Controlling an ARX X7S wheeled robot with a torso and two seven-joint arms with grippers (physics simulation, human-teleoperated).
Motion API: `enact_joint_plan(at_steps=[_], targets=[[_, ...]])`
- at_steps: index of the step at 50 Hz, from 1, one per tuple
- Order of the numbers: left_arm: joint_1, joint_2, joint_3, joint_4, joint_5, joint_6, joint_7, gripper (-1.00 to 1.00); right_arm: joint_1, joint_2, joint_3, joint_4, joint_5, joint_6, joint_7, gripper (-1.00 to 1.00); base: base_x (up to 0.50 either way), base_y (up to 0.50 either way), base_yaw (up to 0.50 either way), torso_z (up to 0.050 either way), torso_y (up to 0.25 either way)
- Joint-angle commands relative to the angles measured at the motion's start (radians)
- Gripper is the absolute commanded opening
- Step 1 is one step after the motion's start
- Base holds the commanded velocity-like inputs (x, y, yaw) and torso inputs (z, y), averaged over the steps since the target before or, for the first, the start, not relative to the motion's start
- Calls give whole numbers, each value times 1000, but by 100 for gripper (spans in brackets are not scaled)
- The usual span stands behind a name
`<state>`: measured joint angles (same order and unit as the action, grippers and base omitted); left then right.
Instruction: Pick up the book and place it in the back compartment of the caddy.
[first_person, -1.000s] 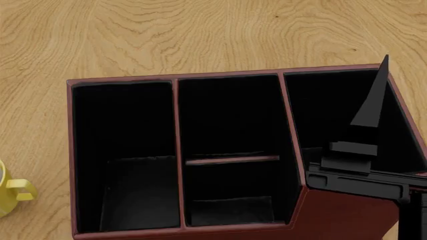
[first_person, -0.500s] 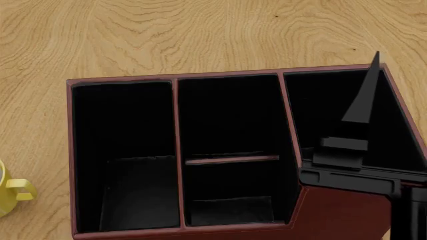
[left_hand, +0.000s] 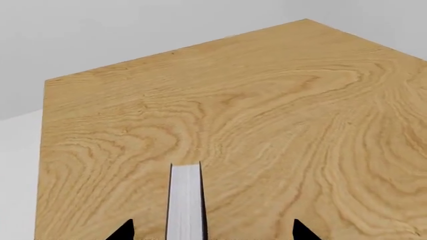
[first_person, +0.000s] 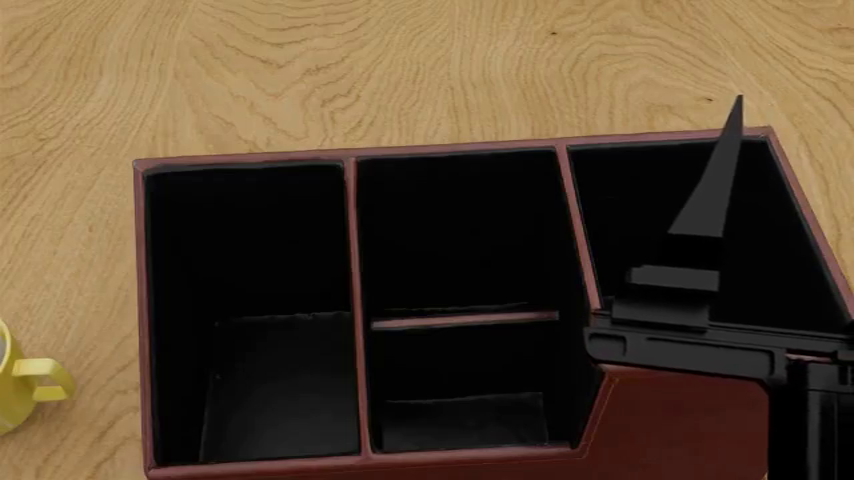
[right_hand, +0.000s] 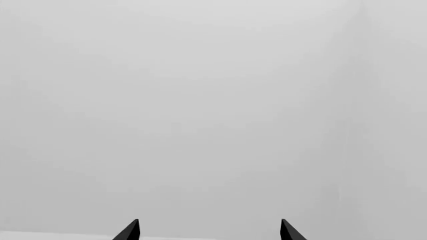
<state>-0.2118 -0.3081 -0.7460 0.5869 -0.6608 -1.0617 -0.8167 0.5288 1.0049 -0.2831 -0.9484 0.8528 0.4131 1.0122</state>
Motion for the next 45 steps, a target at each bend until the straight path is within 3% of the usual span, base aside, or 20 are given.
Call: enact_joint_plan(at_steps=[1, 45], targets=[[-1, -12, 11, -68, 27, 42, 18, 100, 17, -1, -8, -2, 7, 12, 4, 100, 0, 0, 0, 0, 0], [4, -23, 68, -384, 140, 233, 102, 100, 57, -7, -40, -5, 18, 36, 18, 100, 0, 0, 0, 0, 0]])
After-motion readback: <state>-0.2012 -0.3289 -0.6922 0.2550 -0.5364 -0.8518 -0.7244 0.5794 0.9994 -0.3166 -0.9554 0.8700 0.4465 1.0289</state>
